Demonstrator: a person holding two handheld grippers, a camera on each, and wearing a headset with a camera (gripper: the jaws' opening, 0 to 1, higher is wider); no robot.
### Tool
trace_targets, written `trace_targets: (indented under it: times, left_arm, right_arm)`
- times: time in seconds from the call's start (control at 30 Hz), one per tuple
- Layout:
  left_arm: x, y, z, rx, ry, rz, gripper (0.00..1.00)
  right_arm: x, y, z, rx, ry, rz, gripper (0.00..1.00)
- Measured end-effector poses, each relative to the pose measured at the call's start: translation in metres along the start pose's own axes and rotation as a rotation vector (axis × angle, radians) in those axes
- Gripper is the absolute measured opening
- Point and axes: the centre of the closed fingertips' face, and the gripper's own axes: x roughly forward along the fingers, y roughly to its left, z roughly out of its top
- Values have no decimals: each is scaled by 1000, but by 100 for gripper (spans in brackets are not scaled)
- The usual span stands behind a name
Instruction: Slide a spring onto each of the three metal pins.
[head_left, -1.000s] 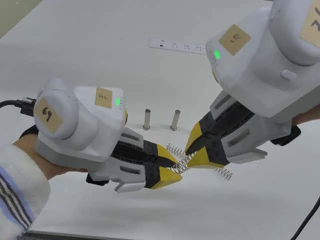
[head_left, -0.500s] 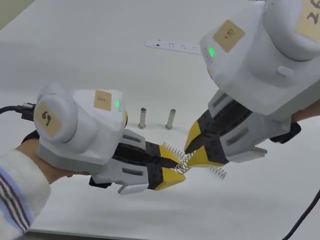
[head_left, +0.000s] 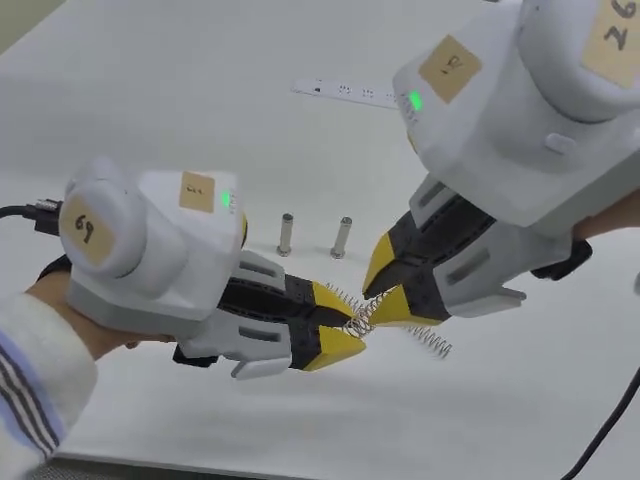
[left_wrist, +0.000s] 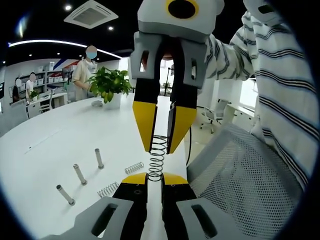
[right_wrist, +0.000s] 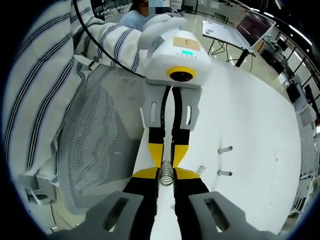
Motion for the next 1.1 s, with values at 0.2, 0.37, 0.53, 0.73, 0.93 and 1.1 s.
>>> trace_targets:
  times: [0.2, 0.37, 0.53, 0.73, 0.93, 1.1]
  left_arm:
    - [-2, 1, 3, 4, -14, 4, 2]
    - [-5, 3, 6, 3, -30, 8, 2]
    - [-8, 2, 10, 10, -41, 8, 2]
    - [-11, 3, 9, 12, -35, 9, 2]
    - [-13, 4, 6, -2, -32, 21, 2]
    - [-14, 3, 5, -5, -28, 14, 2]
  right_arm:
    - [3, -1, -1, -4, 7, 7, 9]
    - [6, -3, -1, -11, 15, 9, 9]
    - [7, -3, 0, -14, 17, 15, 9]
    - [10, -4, 0, -14, 28, 19, 9]
    - [13, -7, 3, -13, 28, 26, 9]
    - [14, -5, 3, 9, 38, 41, 8]
